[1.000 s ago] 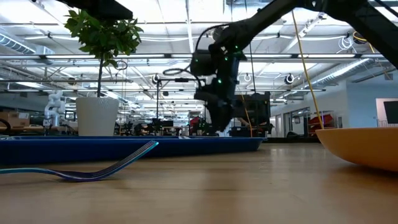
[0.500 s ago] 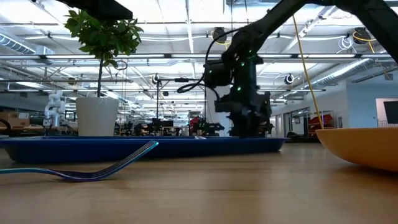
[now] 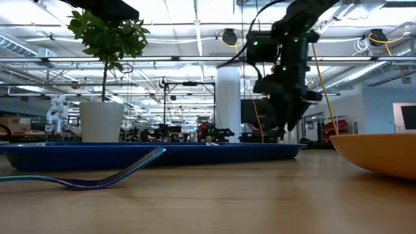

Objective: Pick and place plate/cup/fork/spoon on tray
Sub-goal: Adjust the serving tray

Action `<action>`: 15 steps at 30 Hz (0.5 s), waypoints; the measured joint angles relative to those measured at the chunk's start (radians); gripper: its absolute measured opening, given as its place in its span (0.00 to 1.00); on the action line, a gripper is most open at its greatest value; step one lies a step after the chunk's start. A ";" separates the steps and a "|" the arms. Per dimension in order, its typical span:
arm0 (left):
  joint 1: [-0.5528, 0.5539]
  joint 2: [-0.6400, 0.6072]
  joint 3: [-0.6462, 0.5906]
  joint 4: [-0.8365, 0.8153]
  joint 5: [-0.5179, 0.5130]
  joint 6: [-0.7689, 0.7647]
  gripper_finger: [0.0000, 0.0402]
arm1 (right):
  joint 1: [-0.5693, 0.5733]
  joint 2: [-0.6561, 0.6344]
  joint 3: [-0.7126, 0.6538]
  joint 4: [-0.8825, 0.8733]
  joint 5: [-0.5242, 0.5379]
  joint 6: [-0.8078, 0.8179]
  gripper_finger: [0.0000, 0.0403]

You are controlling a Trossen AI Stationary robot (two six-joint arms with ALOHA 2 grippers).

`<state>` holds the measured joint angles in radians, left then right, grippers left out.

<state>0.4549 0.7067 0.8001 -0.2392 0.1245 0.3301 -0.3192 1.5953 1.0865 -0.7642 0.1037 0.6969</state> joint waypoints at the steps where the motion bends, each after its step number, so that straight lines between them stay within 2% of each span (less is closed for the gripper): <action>1: 0.000 0.000 0.000 0.006 0.000 -0.003 0.26 | 0.000 -0.023 -0.024 0.051 -0.002 0.011 0.35; 5: 0.000 0.000 0.000 0.007 0.001 -0.009 0.26 | 0.004 -0.055 -0.113 0.173 -0.057 0.025 0.35; 10: 0.000 0.000 0.000 0.007 0.001 0.005 0.26 | 0.026 -0.055 -0.184 0.218 -0.080 0.046 0.35; 15: 0.000 0.000 0.000 0.007 0.000 0.009 0.26 | 0.060 -0.055 -0.194 0.231 -0.093 0.076 0.35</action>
<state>0.4549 0.7067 0.8001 -0.2325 0.1249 0.3393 -0.2592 1.5398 0.8925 -0.5328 0.0105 0.7728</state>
